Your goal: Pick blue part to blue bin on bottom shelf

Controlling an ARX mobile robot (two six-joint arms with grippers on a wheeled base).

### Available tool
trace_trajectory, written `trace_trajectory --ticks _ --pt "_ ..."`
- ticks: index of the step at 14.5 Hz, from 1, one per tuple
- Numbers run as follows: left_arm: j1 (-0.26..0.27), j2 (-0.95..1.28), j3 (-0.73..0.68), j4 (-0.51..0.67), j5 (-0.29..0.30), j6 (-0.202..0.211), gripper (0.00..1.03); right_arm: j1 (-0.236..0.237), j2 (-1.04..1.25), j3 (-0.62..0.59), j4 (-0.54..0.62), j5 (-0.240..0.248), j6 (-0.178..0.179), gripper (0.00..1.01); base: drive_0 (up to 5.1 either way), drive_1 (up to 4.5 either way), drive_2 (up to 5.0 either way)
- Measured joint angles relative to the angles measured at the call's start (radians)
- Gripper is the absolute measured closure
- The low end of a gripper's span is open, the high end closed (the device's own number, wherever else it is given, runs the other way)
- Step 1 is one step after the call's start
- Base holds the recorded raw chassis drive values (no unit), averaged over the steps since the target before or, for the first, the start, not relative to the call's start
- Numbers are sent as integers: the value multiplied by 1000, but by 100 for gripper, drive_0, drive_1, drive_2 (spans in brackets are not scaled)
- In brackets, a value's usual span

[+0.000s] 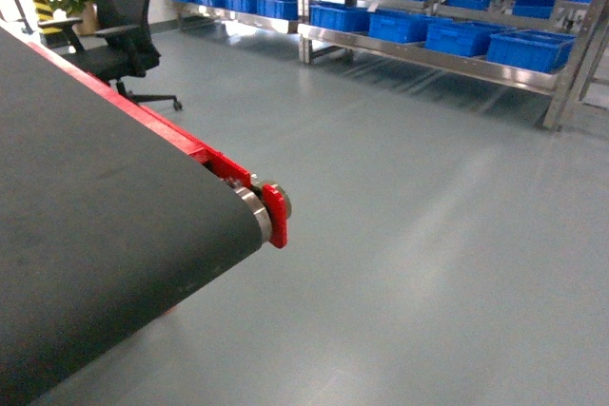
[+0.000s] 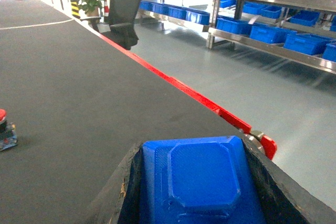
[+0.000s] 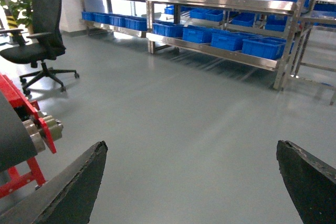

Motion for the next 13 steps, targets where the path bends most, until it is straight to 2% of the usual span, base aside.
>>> trace_trajectory --ticks 13 --pt "0 0 0 0 0 0 59 0 0 0 0 0 0 3 -157 -157 -157"
